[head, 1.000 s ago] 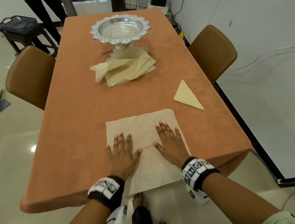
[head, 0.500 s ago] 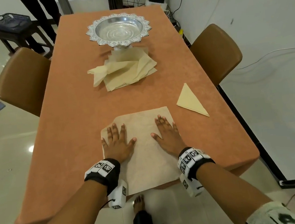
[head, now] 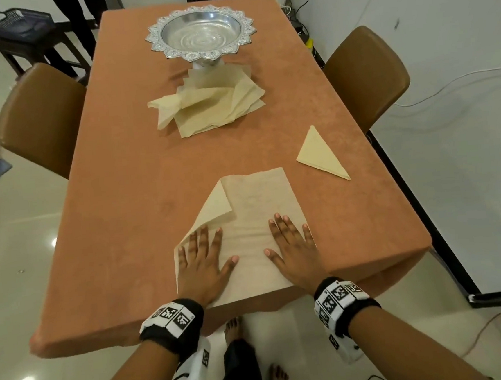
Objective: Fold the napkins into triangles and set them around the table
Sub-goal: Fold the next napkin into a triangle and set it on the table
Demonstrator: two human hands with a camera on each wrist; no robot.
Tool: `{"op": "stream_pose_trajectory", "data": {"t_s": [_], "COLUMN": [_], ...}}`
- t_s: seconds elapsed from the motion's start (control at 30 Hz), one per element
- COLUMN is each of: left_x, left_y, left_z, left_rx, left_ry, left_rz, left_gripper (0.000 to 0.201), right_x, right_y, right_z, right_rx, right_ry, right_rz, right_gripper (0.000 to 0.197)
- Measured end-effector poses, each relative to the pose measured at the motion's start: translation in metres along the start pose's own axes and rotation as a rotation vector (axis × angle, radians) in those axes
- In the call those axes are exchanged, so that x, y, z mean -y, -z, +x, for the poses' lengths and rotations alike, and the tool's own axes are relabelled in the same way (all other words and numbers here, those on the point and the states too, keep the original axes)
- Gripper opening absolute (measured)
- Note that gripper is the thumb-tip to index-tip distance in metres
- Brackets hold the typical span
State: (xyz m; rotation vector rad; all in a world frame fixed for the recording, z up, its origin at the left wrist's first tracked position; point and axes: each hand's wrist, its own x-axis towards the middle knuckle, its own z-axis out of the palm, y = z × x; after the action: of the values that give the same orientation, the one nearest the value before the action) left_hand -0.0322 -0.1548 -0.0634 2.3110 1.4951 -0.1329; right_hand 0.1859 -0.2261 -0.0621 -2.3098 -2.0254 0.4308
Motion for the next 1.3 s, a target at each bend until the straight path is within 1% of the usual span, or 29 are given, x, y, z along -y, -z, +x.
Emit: {"op": "stream_pose_trajectory", "data": {"t_s": [0.07,0.1,0.17,0.23,0.27,0.33,0.4,0.47,0.5,0.57,0.63,0.73,0.77,0.8,0.83,0.87,0.93,0.97,1.03,1.1,1.17,1.23,1.3], "left_x": [-0.001,-0.003,-0.007,-0.012,-0.015,-0.022,-0.028,-0.030,-0.030,-0.020,0.000,0.031,0.035,0.033,0.025,0.013,-0.017,-0.029,-0.043,-0.039,-0.034,-0.034,-0.035], "left_y": [-0.002,-0.004,-0.005,0.002,0.009,0.026,0.038,0.043,0.044,0.047,0.053,0.072,0.077,0.081,0.082,0.080,0.067,0.055,0.030,0.007,-0.004,-0.003,0.007], "left_z": [-0.009,-0.014,-0.021,-0.022,-0.019,-0.013,-0.003,0.014,0.022,0.040,0.055,0.068,0.069,0.067,0.064,0.059,0.042,0.033,0.016,0.002,-0.009,-0.011,-0.001], "left_rx": [0.017,0.021,0.032,0.053,0.047,-0.028,-0.073,-0.014,0.034,0.103,0.131,0.088,0.050,0.004,-0.051,-0.097,-0.117,-0.092,-0.015,0.017,0.006,-0.018,-0.101], "left_ry": [-0.016,-0.021,-0.017,0.006,0.018,0.008,-0.054,-0.121,-0.126,-0.073,0.033,0.261,0.305,0.303,0.250,0.162,-0.010,-0.051,-0.051,-0.023,-0.038,-0.036,-0.002], "left_rz": [0.004,-0.007,-0.018,0.000,0.017,0.064,0.089,0.120,0.132,0.147,0.116,-0.010,-0.038,-0.049,-0.048,-0.040,-0.026,-0.017,0.000,-0.002,0.002,-0.014,-0.043], "left_gripper": [0.083,0.083,0.089,0.097,0.097,0.093,0.087,0.082,0.083,0.082,0.070,0.069,0.070,0.070,0.069,0.068,0.068,0.073,0.080,0.080,0.079,0.077,0.075], "right_x": [0.001,0.001,0.002,0.005,0.007,0.013,0.015,0.015,0.014,0.012,0.011,0.011,0.011,0.010,0.010,0.010,0.011,0.012,0.012,0.009,0.007,0.007,0.012], "right_y": [-0.002,-0.003,0.000,0.010,0.016,0.024,0.025,0.019,0.015,0.008,0.007,0.005,0.004,0.004,0.004,0.004,0.006,0.006,0.005,0.001,-0.001,0.001,0.008], "right_z": [-0.010,-0.014,-0.020,-0.017,-0.011,0.008,0.028,0.041,0.043,0.042,0.041,0.042,0.042,0.041,0.041,0.041,0.040,0.040,0.036,0.027,0.019,0.014,0.019], "right_rx": [-0.034,-0.022,0.029,0.016,-0.006,-0.035,-0.014,0.018,0.020,-0.015,-0.034,-0.055,-0.066,-0.063,-0.048,-0.040,-0.042,-0.036,-0.046,-0.065,-0.075,-0.055,-0.053], "right_ry": [-0.007,-0.007,-0.013,-0.018,-0.015,0.000,0.000,-0.008,-0.010,-0.002,0.009,0.010,0.011,0.013,0.014,0.015,0.005,-0.005,-0.018,-0.015,0.002,0.008,-0.023], "right_rz": [0.002,0.002,0.002,0.006,0.014,0.013,0.009,0.001,-0.001,0.012,0.024,0.019,0.017,0.012,0.011,0.014,0.024,0.028,0.015,0.002,0.005,0.015,0.043], "right_gripper": [0.075,0.076,0.078,0.078,0.077,0.069,0.063,0.069,0.075,0.083,0.080,0.077,0.077,0.077,0.076,0.075,0.074,0.073,0.069,0.066,0.068,0.071,0.074]}}
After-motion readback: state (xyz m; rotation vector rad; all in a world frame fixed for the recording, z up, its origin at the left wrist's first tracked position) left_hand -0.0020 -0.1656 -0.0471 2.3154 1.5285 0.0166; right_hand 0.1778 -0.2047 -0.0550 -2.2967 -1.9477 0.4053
